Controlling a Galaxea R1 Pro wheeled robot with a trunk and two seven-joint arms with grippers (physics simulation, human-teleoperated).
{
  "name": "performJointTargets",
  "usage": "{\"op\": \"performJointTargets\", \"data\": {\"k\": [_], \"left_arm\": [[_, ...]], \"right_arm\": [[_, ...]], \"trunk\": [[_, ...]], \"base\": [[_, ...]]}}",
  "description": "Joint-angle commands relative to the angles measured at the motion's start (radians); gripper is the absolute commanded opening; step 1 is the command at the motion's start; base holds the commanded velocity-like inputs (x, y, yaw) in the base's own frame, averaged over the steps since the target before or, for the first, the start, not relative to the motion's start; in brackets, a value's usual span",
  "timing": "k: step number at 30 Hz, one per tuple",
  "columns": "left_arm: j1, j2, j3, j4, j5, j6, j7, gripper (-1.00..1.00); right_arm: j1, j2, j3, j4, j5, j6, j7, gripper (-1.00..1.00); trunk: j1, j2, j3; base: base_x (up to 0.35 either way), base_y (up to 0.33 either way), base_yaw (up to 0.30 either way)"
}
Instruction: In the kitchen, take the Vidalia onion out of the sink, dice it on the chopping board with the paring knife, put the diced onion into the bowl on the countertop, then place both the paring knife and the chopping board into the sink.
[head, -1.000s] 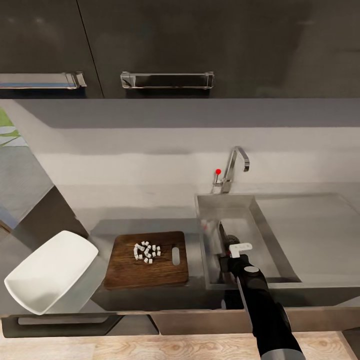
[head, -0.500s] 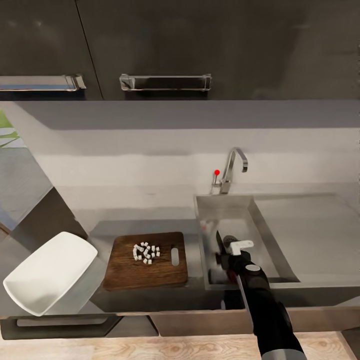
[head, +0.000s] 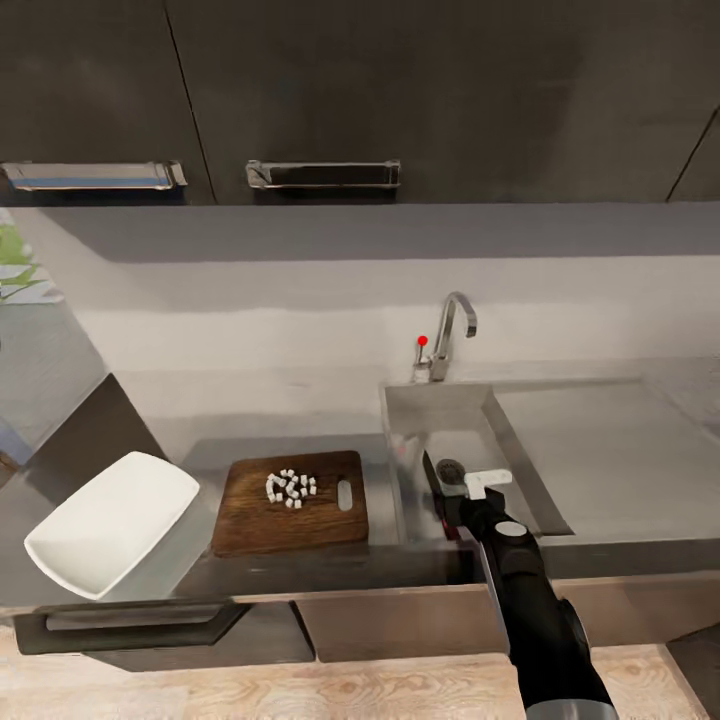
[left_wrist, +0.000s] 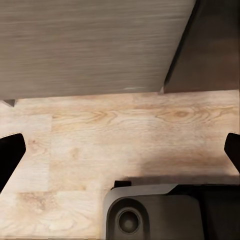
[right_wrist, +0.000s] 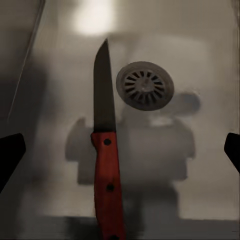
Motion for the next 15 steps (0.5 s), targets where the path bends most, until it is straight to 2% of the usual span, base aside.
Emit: {"op": "performJointTargets", "data": {"k": [1,6,15], "left_arm": [[0.0,0.002,-0.008,-0.002,0.007,-0.001,0.009,1.0],[0.0,0.003,-0.008,-0.017,0.007,-0.001,0.009,1.0],[0.0,0.005,-0.008,-0.024,0.007,-0.001,0.01,1.0]], "right_arm": [[-0.001,0.001,-0.003,-0.002,0.011,0.004,0.01,1.0],[-0.001,0.001,-0.002,-0.003,0.01,0.004,0.01,1.0],[-0.001,0.001,0.0,-0.003,0.01,0.004,0.01,1.0]], "trunk": [[0.0,-0.002,0.0],[0.0,-0.002,0.008],[0.0,-0.002,0.022]], "base": [[-0.328,0.0,-0.001],[-0.259,0.0,0.0],[-0.02,0.0,0.003]]}}
